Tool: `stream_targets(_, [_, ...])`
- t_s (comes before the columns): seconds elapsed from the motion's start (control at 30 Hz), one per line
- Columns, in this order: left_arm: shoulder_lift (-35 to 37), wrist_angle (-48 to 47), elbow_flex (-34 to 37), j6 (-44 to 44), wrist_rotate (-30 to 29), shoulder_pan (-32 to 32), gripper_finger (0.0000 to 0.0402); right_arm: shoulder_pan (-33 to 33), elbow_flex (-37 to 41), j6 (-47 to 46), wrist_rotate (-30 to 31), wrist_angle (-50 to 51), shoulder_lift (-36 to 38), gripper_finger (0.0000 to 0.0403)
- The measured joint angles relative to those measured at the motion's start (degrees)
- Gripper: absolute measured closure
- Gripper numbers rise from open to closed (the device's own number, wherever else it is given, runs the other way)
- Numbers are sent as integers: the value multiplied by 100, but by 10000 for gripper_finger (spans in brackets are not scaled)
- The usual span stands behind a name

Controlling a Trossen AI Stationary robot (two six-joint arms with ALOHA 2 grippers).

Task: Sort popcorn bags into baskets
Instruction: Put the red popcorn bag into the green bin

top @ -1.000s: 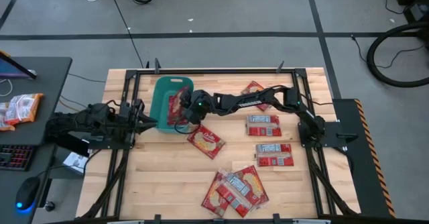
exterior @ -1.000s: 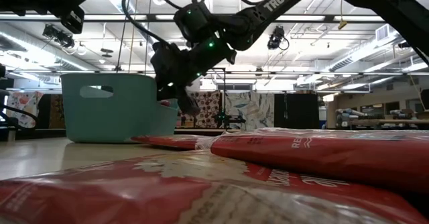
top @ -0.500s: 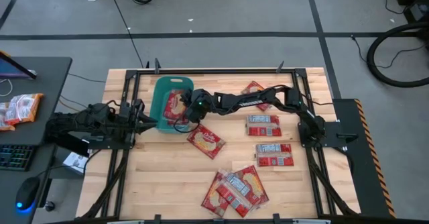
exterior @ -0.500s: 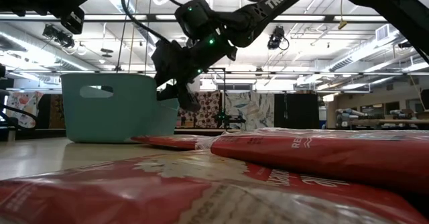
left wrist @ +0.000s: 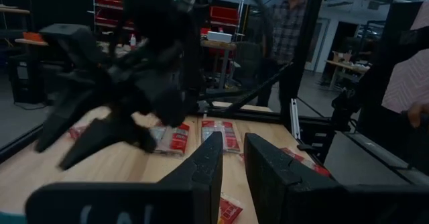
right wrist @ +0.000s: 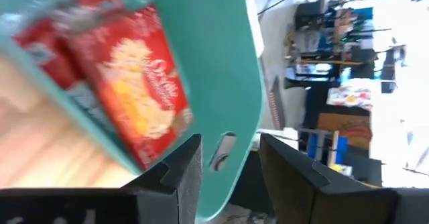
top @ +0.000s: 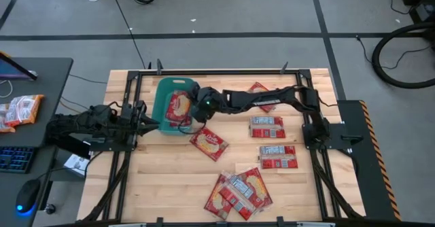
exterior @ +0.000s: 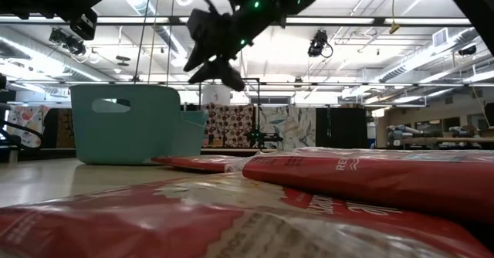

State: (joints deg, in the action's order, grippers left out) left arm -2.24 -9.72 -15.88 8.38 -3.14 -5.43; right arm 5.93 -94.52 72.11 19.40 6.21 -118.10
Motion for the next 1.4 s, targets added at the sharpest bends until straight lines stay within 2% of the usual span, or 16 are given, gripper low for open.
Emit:
stream_targets(0.23, [0, 3, 0, 2, 0, 0, 335, -508, 0, -871, 533, 1039, 289, 247])
stream_targets(0.63, [0, -13, 0, 44, 0, 0, 335, -1345, 2, -2279, 1328, 2162, 395, 247])
stream_targets(0.83, [0, -15, 0, 44, 1, 0, 335, -1764, 0, -3518, 1370, 2928, 644, 247])
stream_targets(1.0, [0, -12, 0, 44, 0, 0, 335, -2063, 0, -4662, 1657, 3820, 738, 247])
stream_targets(1.2, [0, -12, 0, 128, 2, -1, 335, -2266, 0, -6312, 1656, 4767, 738, 247])
stream_targets(1.4, [0, -11, 0, 155, 0, 0, 335, -2490, 0, -7464, 1658, 5622, 738, 247])
